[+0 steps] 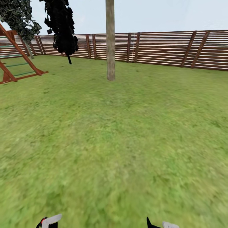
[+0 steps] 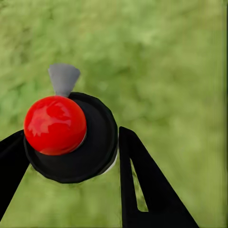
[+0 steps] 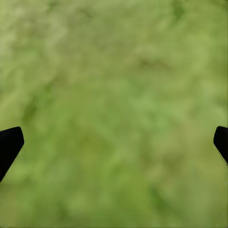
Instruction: In the garden, pick up the pesticide atomizer on the floor and spray pesticide onto both trees until each tree trunk is fully covered.
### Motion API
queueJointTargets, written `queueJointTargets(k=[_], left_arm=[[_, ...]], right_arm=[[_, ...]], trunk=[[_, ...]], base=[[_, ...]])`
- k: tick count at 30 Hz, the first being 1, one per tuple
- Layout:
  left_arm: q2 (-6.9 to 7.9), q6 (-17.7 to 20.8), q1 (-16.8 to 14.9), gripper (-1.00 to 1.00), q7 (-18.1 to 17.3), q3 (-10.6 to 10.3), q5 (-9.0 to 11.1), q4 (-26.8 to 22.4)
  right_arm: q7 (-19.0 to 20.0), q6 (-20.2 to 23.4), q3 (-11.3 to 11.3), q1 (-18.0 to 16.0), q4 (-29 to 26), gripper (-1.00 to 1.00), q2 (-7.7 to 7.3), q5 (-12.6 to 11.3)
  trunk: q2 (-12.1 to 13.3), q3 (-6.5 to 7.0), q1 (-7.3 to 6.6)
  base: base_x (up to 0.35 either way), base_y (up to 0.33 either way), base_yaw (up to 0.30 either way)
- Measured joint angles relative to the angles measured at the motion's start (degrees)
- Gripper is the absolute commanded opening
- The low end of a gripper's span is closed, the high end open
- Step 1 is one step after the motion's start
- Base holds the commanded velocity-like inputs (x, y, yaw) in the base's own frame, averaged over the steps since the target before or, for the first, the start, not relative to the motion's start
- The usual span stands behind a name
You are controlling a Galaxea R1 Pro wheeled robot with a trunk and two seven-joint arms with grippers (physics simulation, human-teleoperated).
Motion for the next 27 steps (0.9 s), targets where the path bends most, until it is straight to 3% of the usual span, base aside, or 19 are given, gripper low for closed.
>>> queueJointTargets(k=[27], left_arm=[[0.39, 0.0, 0.0, -1.00, 0.0, 0.6, 0.0, 0.0]], right_arm=[[0.0, 0.0, 0.0, 0.0, 0.0, 1.00, -0.02, 0.0]], trunk=[[0.0, 0.00, 0.00]], base=[[0.339, 0.000, 0.000]])
